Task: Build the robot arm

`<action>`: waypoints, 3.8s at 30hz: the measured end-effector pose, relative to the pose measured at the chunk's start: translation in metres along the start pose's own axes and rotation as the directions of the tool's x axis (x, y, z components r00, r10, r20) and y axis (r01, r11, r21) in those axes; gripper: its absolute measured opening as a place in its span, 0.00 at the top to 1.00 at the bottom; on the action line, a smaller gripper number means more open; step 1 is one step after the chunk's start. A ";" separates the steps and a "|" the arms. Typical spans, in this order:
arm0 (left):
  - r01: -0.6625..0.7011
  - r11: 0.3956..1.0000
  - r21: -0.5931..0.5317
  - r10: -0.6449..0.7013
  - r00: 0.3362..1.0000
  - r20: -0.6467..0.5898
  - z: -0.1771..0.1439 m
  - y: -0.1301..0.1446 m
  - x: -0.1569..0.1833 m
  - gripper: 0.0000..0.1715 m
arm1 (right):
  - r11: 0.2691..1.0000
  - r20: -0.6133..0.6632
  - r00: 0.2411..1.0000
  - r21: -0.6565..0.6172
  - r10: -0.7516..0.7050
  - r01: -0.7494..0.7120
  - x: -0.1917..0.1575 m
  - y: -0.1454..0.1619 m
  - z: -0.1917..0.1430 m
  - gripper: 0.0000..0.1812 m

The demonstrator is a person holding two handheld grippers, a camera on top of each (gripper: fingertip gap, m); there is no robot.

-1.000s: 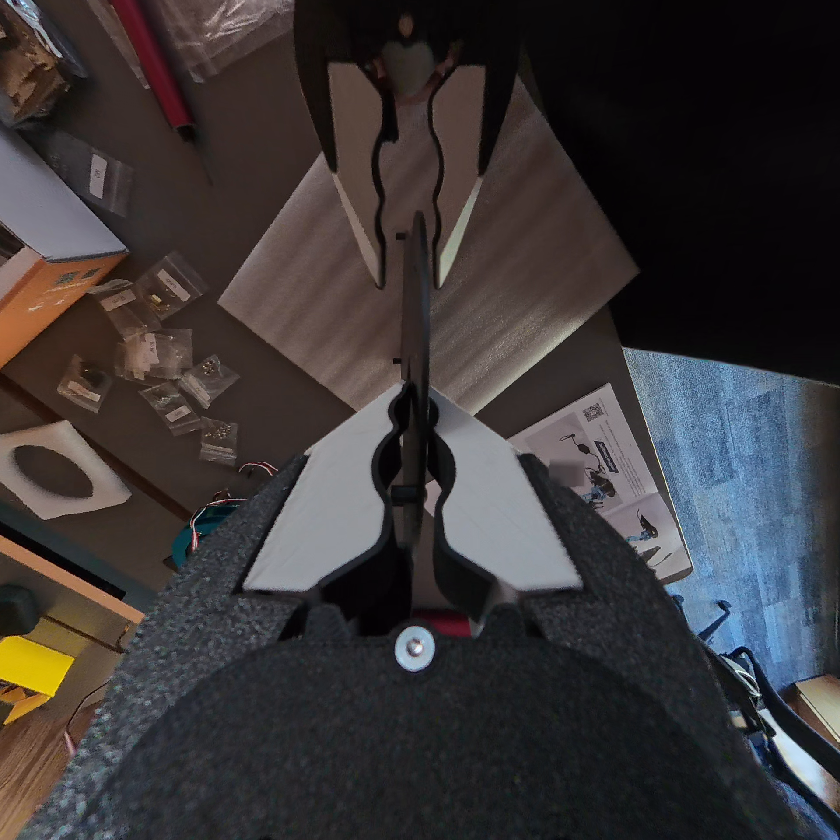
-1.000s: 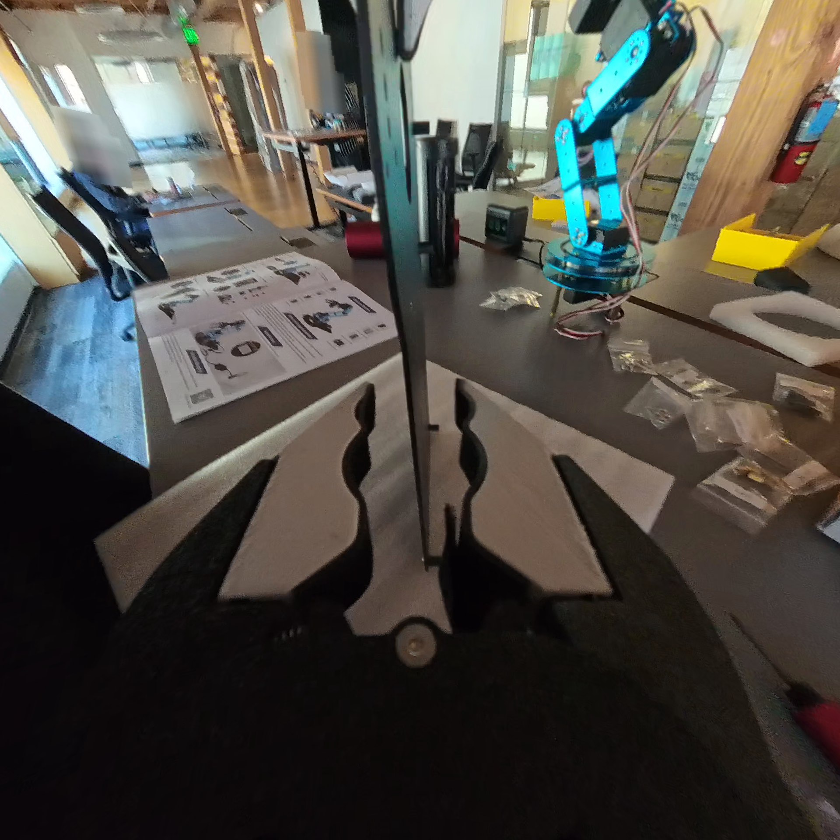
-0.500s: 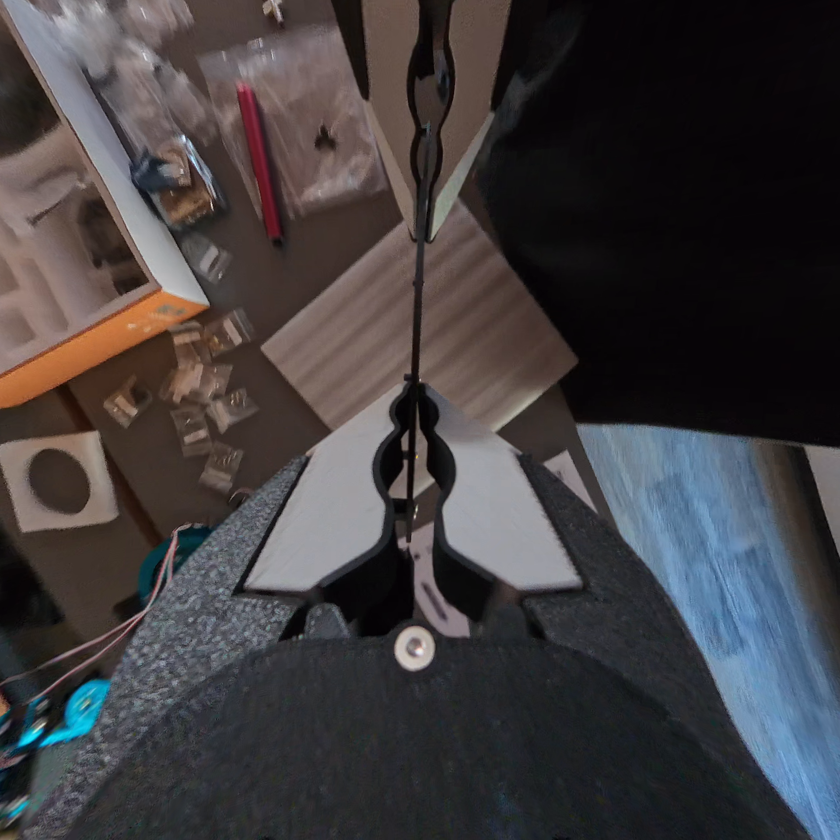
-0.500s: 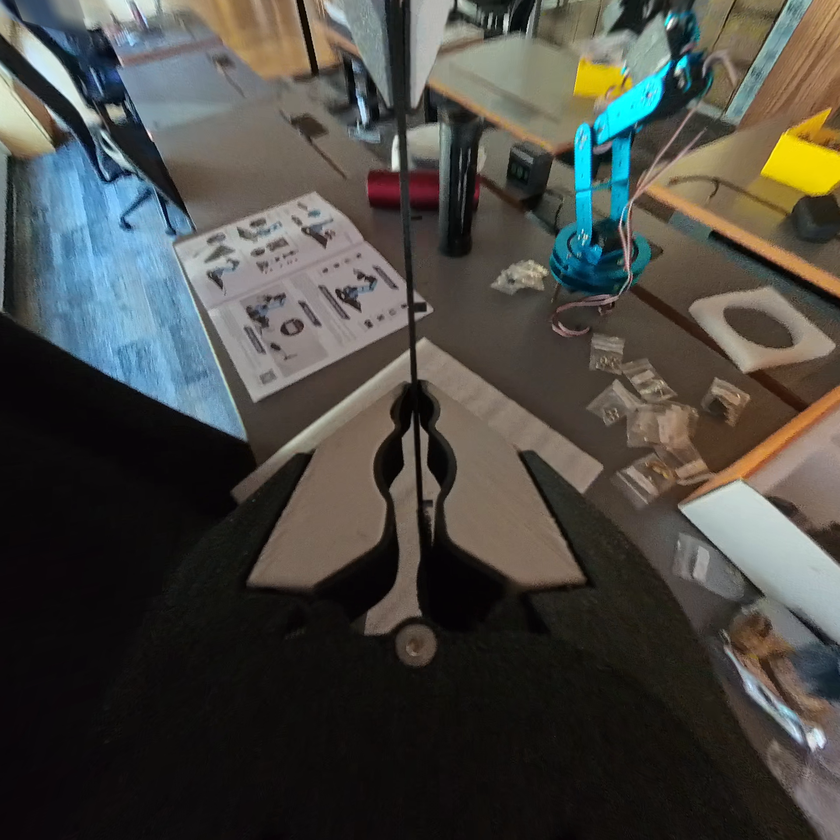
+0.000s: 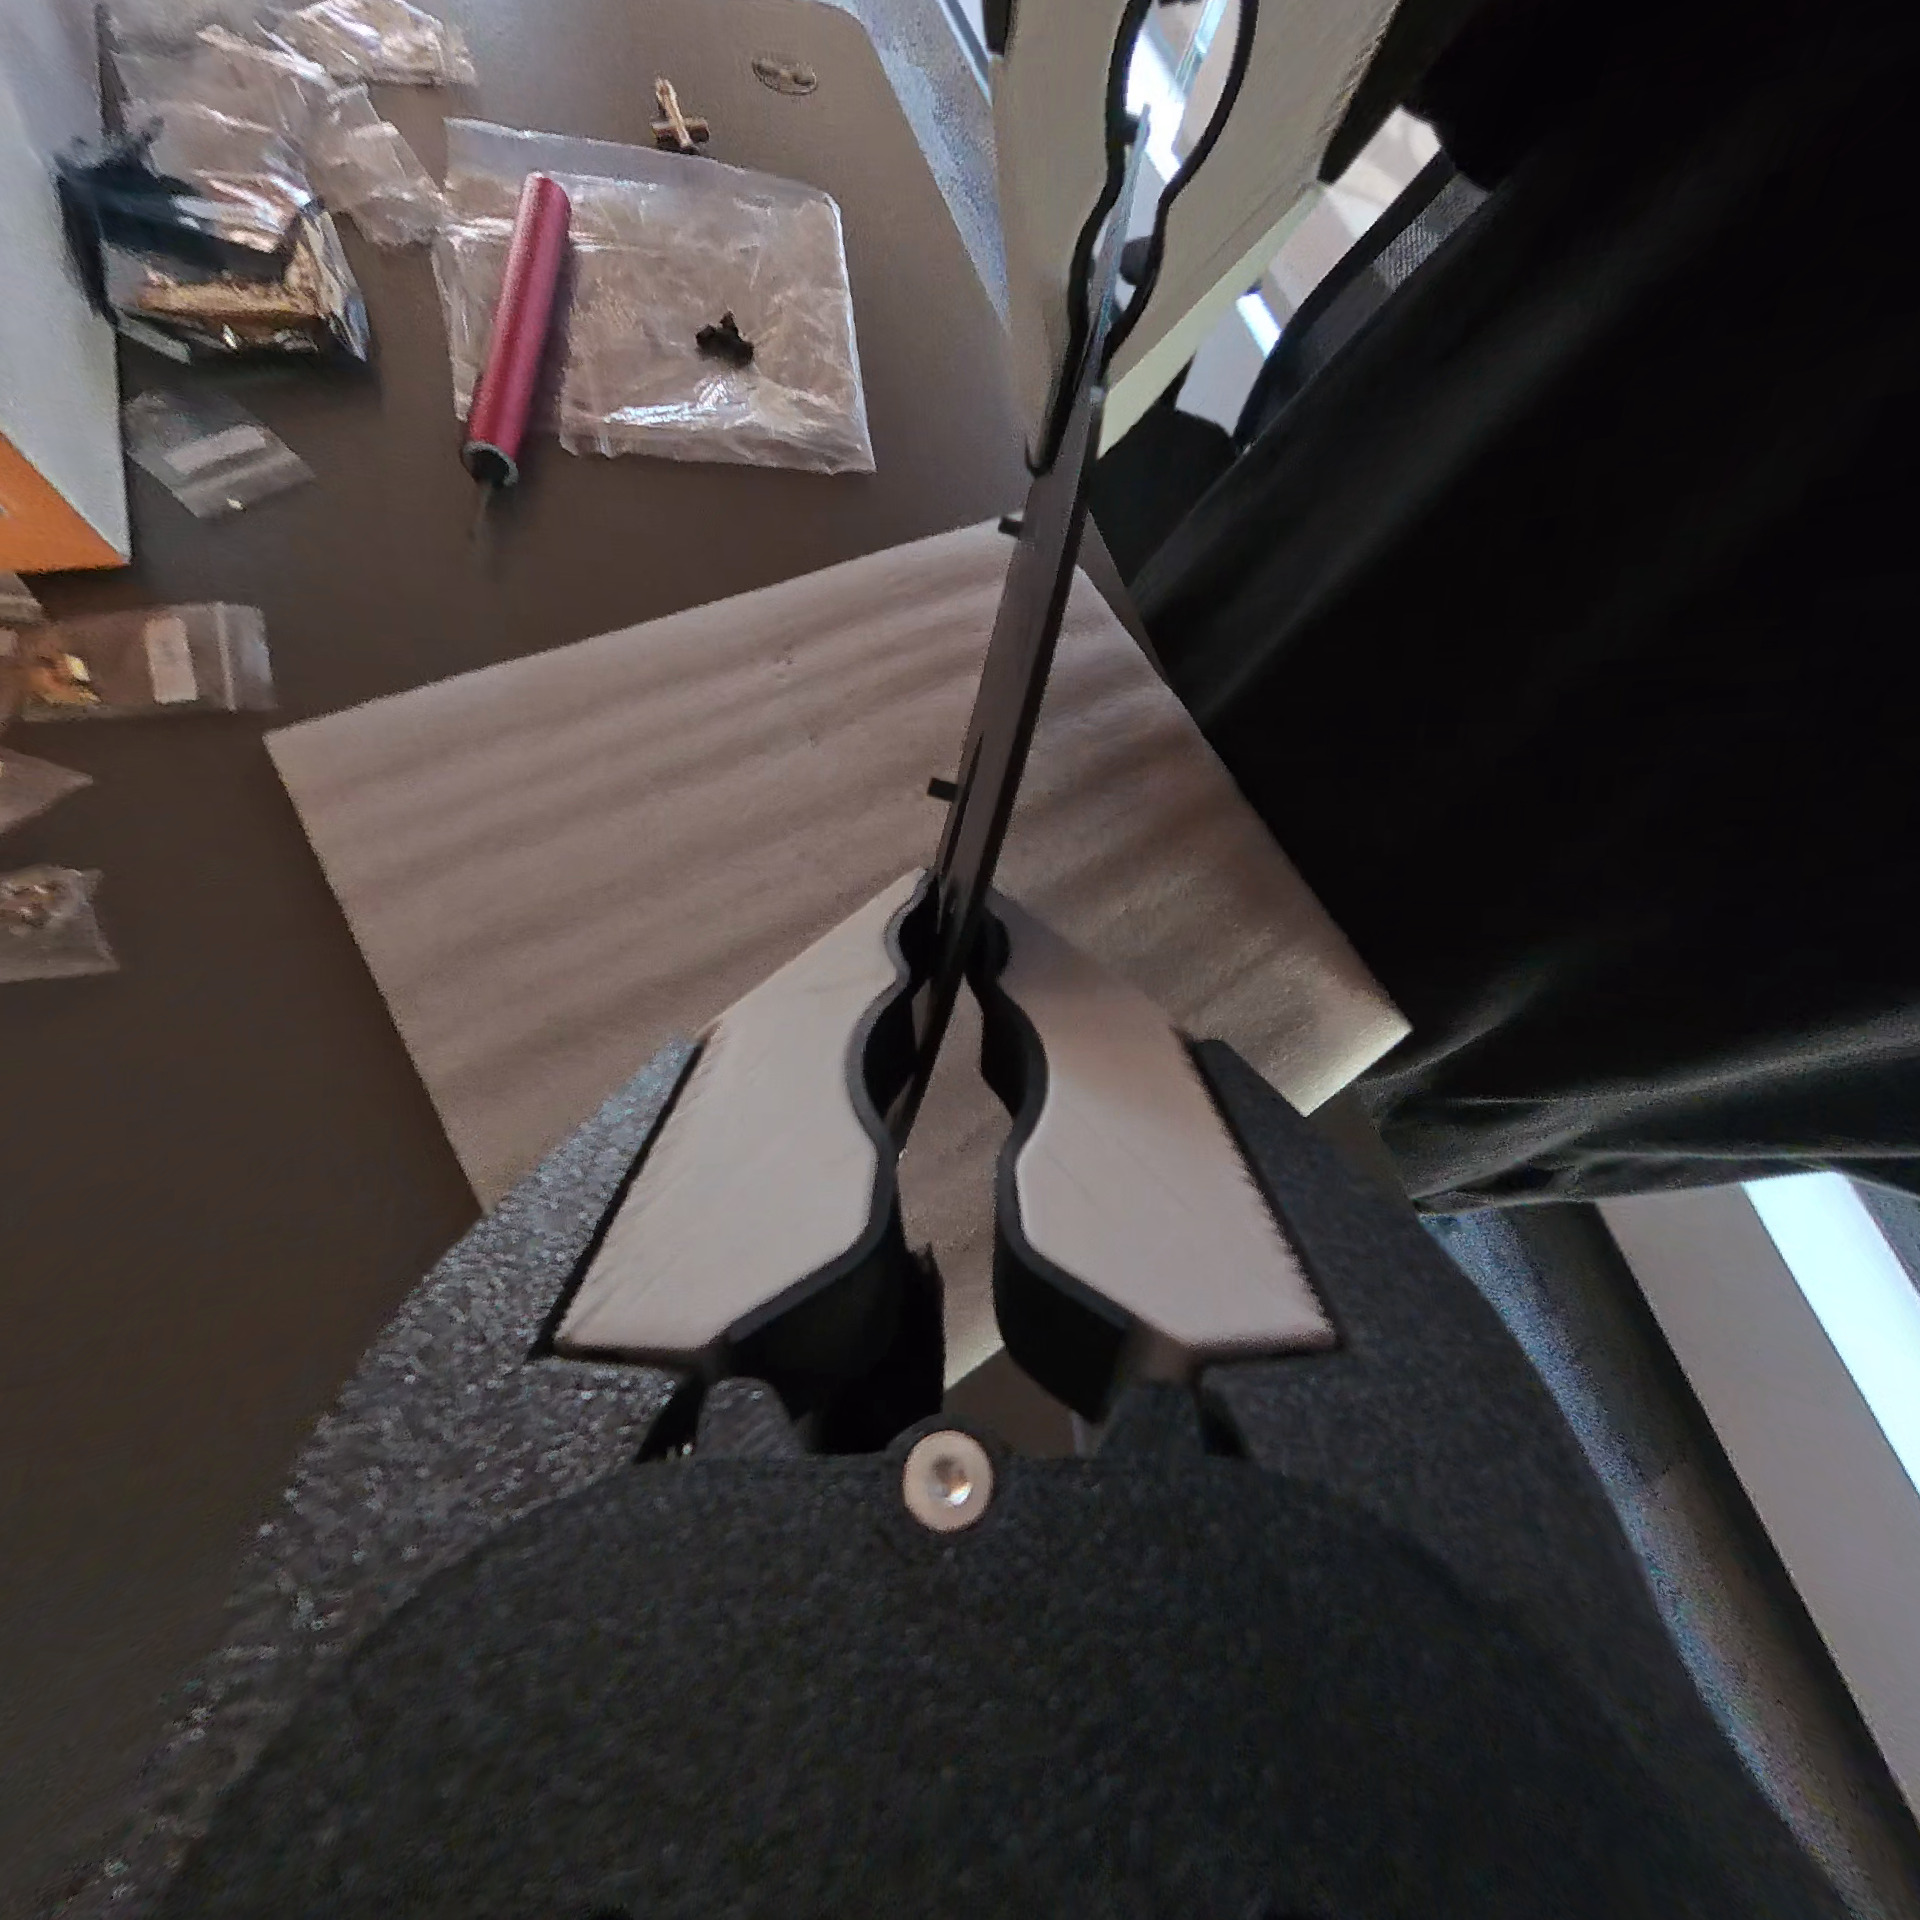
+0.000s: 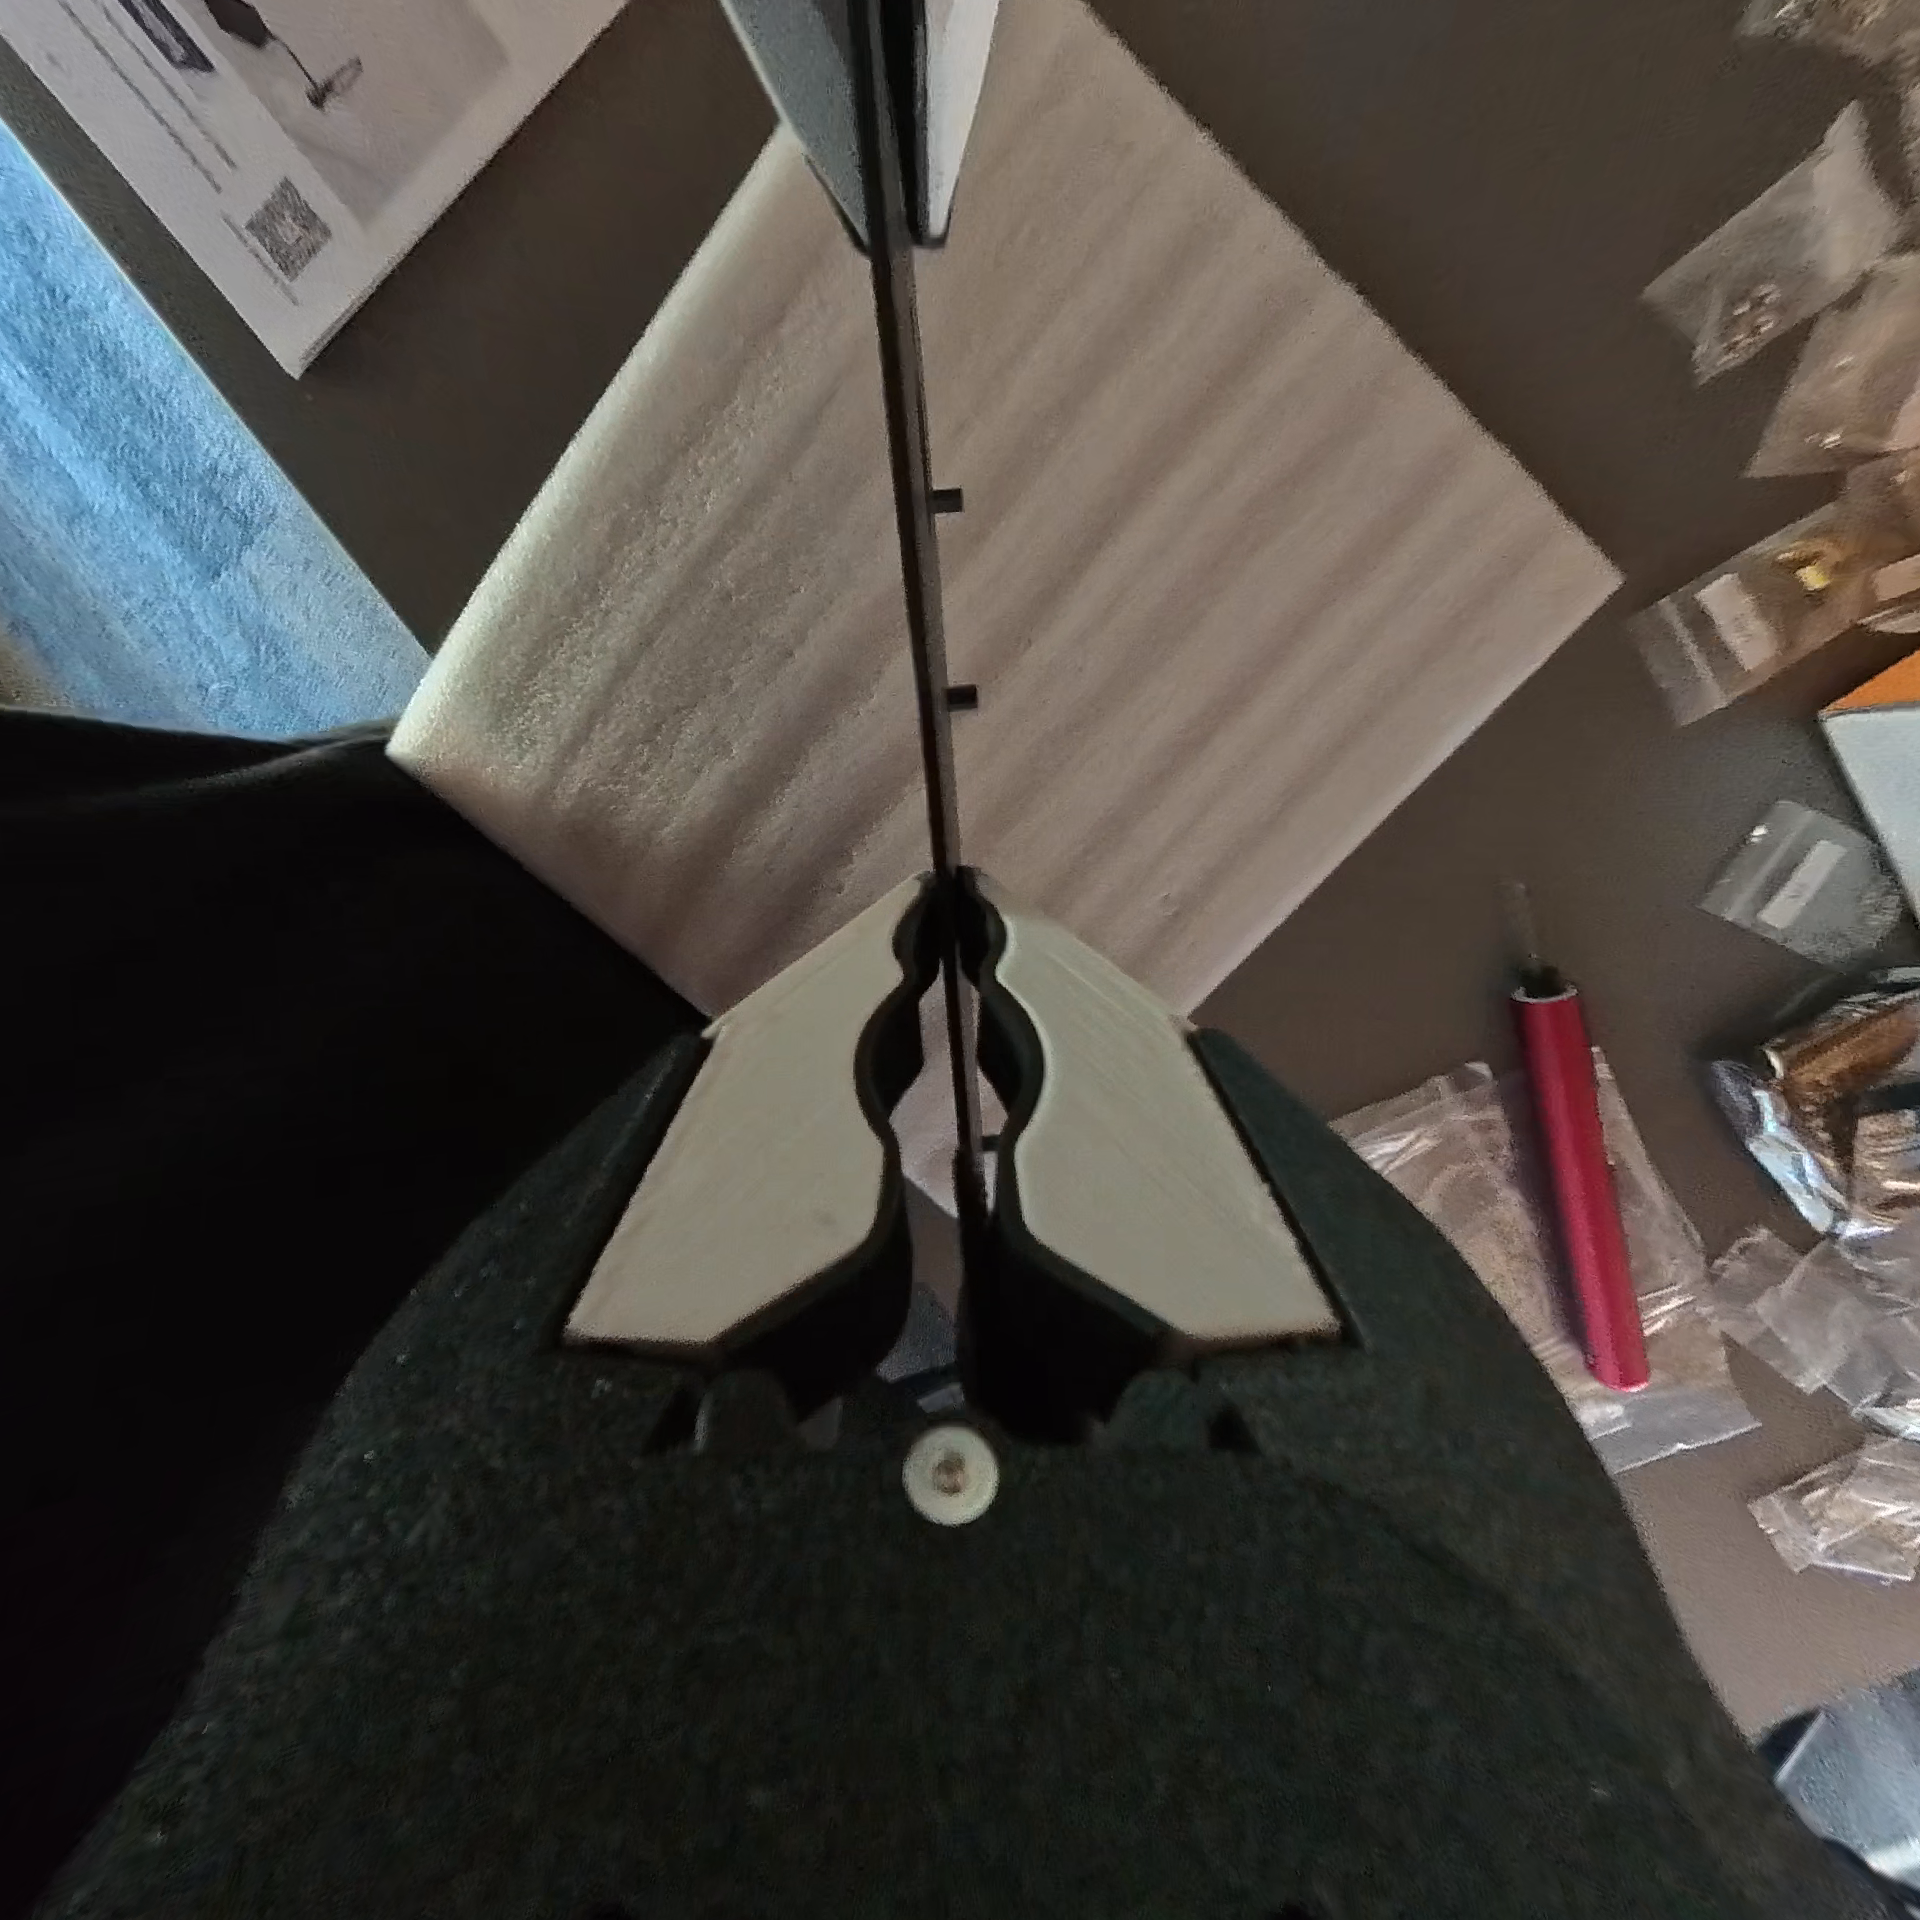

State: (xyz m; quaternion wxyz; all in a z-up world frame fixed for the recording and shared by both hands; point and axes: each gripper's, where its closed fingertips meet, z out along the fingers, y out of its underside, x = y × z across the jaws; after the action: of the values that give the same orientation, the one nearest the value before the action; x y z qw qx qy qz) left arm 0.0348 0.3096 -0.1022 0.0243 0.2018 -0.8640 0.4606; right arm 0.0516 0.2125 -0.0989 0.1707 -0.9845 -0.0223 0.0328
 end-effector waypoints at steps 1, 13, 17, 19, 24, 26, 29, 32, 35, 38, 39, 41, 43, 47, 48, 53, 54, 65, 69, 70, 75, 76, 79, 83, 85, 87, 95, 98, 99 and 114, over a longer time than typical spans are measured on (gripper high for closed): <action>0.011 1.000 0.006 -0.011 1.000 -0.007 0.001 0.006 -0.001 0.98 | 1.000 0.008 1.000 -0.023 0.000 0.001 -0.002 -0.001 0.004 1.00; 0.081 0.991 0.107 -0.093 0.990 0.104 0.001 0.036 -0.017 0.92 | 0.992 0.013 1.000 -0.123 0.016 -0.014 0.004 -0.004 0.032 0.99; 0.101 0.957 0.272 -0.166 0.959 0.230 -0.018 0.029 -0.016 0.86 | 0.994 0.017 0.997 -0.088 0.072 -0.070 0.005 -0.005 0.032 0.99; 0.115 0.918 0.379 -0.229 0.935 0.270 -0.033 0.026 -0.014 0.86 | 0.995 0.008 0.998 -0.076 0.067 -0.066 0.004 -0.005 0.032 0.99; 0.186 0.837 0.515 -0.423 0.817 0.391 -0.057 0.046 -0.018 0.80 | 0.995 -0.010 0.996 -0.052 0.084 -0.084 0.005 -0.005 0.033 0.99; 0.206 0.816 0.540 -0.485 0.753 0.445 -0.072 0.063 -0.014 0.78 | 0.996 -0.028 0.997 -0.045 0.077 -0.079 0.009 -0.005 0.033 0.98; 0.264 0.767 0.584 -0.578 0.680 0.452 -0.085 0.085 -0.003 0.76 | 0.996 -0.036 0.997 -0.044 0.073 -0.075 0.015 -0.005 0.034 0.97; 0.308 0.748 0.587 -0.628 0.615 0.478 -0.080 0.098 0.001 0.75 | 0.997 -0.012 0.999 -0.059 0.043 -0.044 0.013 -0.005 0.034 0.98; 0.278 0.714 0.643 -0.642 0.626 0.443 -0.066 0.081 0.004 0.75 | 0.998 -0.015 1.000 -0.067 0.014 -0.015 0.011 -0.005 0.034 0.98; 0.220 0.670 0.709 -0.641 0.654 0.403 -0.058 0.053 0.002 0.74 | 0.998 0.011 1.000 -0.053 0.028 -0.028 0.008 -0.005 0.034 0.99; 0.196 0.666 0.720 -0.635 0.655 0.409 -0.057 0.045 -0.001 0.73 | 0.998 0.020 0.999 -0.047 0.035 -0.034 0.008 -0.005 0.034 0.99; 0.157 0.693 0.703 -0.607 0.654 0.452 -0.055 0.034 -0.007 0.70 | 0.999 0.030 0.999 -0.036 0.037 -0.036 0.006 -0.005 0.034 0.99; 0.139 0.739 0.659 -0.565 0.661 0.494 -0.051 0.027 -0.014 0.67 | 0.999 0.036 0.999 -0.027 0.030 -0.029 0.004 -0.005 0.034 0.99; 0.173 0.770 0.613 -0.516 0.735 0.441 -0.036 0.017 -0.016 0.70 | 1.000 0.051 0.999 -0.007 0.014 -0.014 0.002 -0.005 0.034 0.99; 0.188 0.783 0.593 -0.501 0.756 0.422 -0.029 0.016 -0.015 0.71 | 1.000 0.056 0.998 -0.001 0.009 -0.009 0.001 -0.004 0.034 0.99; 0.167 0.833 0.527 -0.456 0.746 0.485 -0.018 0.019 -0.020 0.73 | 1.000 0.092 0.996 -0.009 -0.001 0.002 -0.006 0.004 0.044 0.96; 0.160 0.837 0.523 -0.450 0.746 0.491 -0.018 0.019 -0.019 0.73 | 1.000 0.099 0.995 -0.008 0.001 0.000 -0.007 0.005 0.046 0.94; 0.174 0.853 0.492 -0.436 0.756 0.489 -0.016 0.028 0.004 0.74 | 0.993 0.227 0.973 0.096 0.040 -0.063 -0.032 0.000 0.047 0.87; 0.183 0.848 0.498 -0.446 0.753 0.483 -0.016 0.029 0.007 0.74 | 0.970 0.337 0.939 0.200 0.066 -0.140 -0.037 -0.016 0.030 0.80; 0.182 0.846 0.501 -0.448 0.752 0.484 -0.016 0.029 0.007 0.74 | 0.959 0.357 0.931 0.228 0.081 -0.171 -0.036 -0.020 0.027 0.80; 0.180 0.845 0.504 -0.451 0.747 0.488 -0.016 0.029 0.007 0.73 | 0.921 0.396 0.916 0.332 0.063 -0.206 -0.028 -0.026 0.011 0.80; 0.182 0.844 0.505 -0.452 0.748 0.487 -0.016 0.029 0.007 0.73 | 0.896 0.420 0.907 0.383 0.046 -0.223 -0.024 -0.027 -0.001 0.80; 0.188 0.844 0.502 -0.454 0.748 0.483 -0.016 0.029 0.007 0.73 | 0.772 0.364 0.927 0.563 0.088 -0.294 0.030 -0.006 -0.046 0.83; 0.192 0.843 0.502 -0.457 0.748 0.481 -0.016 0.029 0.006 0.73 | 0.685 0.081 0.916 0.639 0.392 -0.349 0.146 0.120 -0.046 0.90; 0.190 0.840 0.508 -0.459 0.749 0.478 -0.016 0.028 0.004 0.73 | 0.765 -0.009 0.918 0.556 0.397 -0.326 0.159 0.186 -0.014 0.89; 0.190 0.837 0.514 -0.463 0.746 0.478 -0.016 0.027 0.002 0.73 | 0.806 -0.050 0.912 0.490 0.407 -0.333 0.164 0.224 0.013 0.89; 0.204 0.841 0.501 -0.466 0.744 0.479 -0.016 0.026 0.000 0.73 | 0.890 -0.132 0.962 0.425 0.241 -0.165 0.169 0.221 0.038 0.90; 0.202 0.839 0.505 -0.468 0.740 0.483 -0.016 0.026 0.000 0.73 | 0.911 -0.155 0.966 0.392 0.205 -0.130 0.171 0.222 0.046 0.94; 0.203 0.839 0.505 -0.469 0.739 0.484 -0.016 0.026 0.000 0.73 | 0.912 -0.144 0.968 0.389 0.203 -0.133 0.170 0.222 0.048 0.94; 0.222 0.838 0.498 -0.485 0.720 0.496 -0.015 0.027 0.002 0.72 | 0.890 -0.161 0.962 0.436 0.222 -0.133 0.165 0.223 0.037 0.99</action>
State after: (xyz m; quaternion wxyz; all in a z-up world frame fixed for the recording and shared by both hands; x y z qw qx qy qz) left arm 0.0208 0.3343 -0.1145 -0.2051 0.5036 -0.6545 0.5253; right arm 0.2208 0.0245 -0.2184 0.3768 -0.9202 0.0937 -0.0498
